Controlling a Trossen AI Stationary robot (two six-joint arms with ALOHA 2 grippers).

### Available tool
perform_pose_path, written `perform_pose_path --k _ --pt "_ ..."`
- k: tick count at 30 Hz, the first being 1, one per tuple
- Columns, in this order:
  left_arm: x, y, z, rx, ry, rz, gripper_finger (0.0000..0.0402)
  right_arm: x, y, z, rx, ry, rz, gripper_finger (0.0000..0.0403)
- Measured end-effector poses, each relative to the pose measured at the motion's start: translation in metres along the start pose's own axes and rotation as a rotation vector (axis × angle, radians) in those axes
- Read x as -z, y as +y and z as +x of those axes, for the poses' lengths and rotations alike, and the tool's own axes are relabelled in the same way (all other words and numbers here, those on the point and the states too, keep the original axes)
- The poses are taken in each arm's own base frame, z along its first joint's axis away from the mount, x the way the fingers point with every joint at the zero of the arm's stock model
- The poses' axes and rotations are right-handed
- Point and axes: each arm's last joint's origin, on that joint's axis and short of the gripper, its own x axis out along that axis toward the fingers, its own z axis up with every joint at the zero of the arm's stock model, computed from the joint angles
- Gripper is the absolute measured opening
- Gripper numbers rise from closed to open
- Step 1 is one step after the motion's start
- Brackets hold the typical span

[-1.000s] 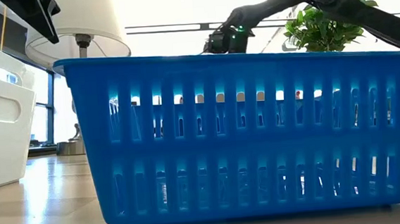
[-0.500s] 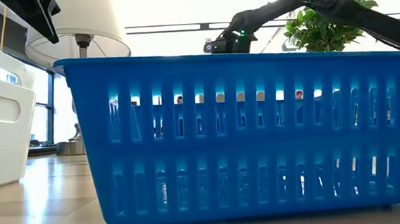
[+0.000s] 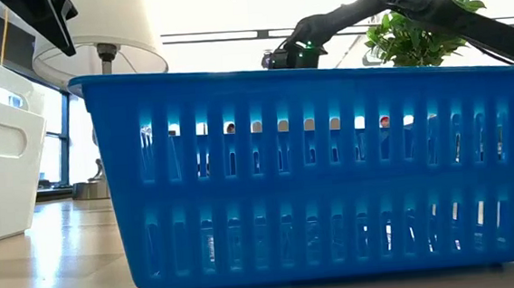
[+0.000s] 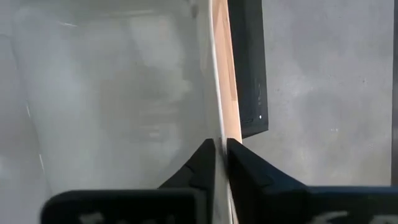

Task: Stack baskets by color
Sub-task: Stack the bottom gray bin on the gray bin, then stack the bottom blue bin on the blue bin

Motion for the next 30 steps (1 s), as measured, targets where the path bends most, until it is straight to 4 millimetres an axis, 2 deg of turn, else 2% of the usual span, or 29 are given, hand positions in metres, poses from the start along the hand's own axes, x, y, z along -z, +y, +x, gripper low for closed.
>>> perform_pose_path --k 6,11,24,30 --pt "0.000 0.000 0.000 -0.006 -0.004 0.000 0.0126 0.000 0.002 0.000 0.036 0.043 0.027 0.0085" --pt "-0.003 0.000 0.000 -0.031 -0.047 -0.010 0.0126 -0.002 0.013 -0.012 0.055 0.087 0.041 0.0114" --pt "-0.026 -0.015 -0.002 0.116 -0.247 -0.068 0.0126 -0.011 0.056 -0.089 0.080 -0.037 0.213 0.0119" --pt "-0.040 -0.026 0.001 0.168 -0.332 -0.101 0.0126 -0.017 0.078 -0.115 0.184 -0.079 0.319 0.0119"
